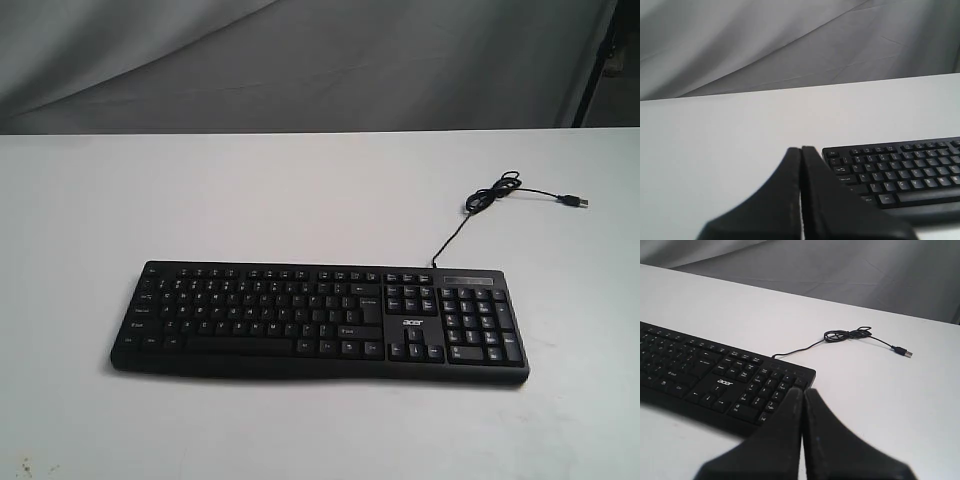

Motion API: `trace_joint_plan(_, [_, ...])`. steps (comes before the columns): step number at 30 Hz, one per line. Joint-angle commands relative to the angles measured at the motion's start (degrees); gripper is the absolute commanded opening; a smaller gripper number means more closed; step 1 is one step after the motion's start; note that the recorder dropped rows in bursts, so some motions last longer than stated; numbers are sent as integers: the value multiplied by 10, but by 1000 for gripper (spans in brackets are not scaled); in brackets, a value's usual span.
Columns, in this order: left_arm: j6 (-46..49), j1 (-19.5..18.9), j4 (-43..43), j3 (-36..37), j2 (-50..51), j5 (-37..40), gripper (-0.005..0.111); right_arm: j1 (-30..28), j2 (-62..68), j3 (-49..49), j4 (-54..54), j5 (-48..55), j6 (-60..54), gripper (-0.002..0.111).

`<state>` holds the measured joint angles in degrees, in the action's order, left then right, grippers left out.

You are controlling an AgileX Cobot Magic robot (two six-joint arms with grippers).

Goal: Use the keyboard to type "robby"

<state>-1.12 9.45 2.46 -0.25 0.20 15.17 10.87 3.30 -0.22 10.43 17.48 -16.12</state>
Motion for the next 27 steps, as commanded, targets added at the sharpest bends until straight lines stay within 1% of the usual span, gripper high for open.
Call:
trace_joint_plan(1, [-2, 4, 3, 2, -2, -4, 0, -4, -1, 2, -5, -1, 3, 0])
trace_joint_plan(20, [-2, 4, 3, 2, -2, -4, 0, -4, -1, 2, -5, 5, 3, 0])
trace_joint_plan(24, [-2, 4, 3, 2, -2, -4, 0, -4, 10, -62, -5, 39, 3, 0])
trace_joint_plan(27, [-2, 4, 3, 2, -2, -4, 0, -4, 61, -127, -15, 69, 3, 0])
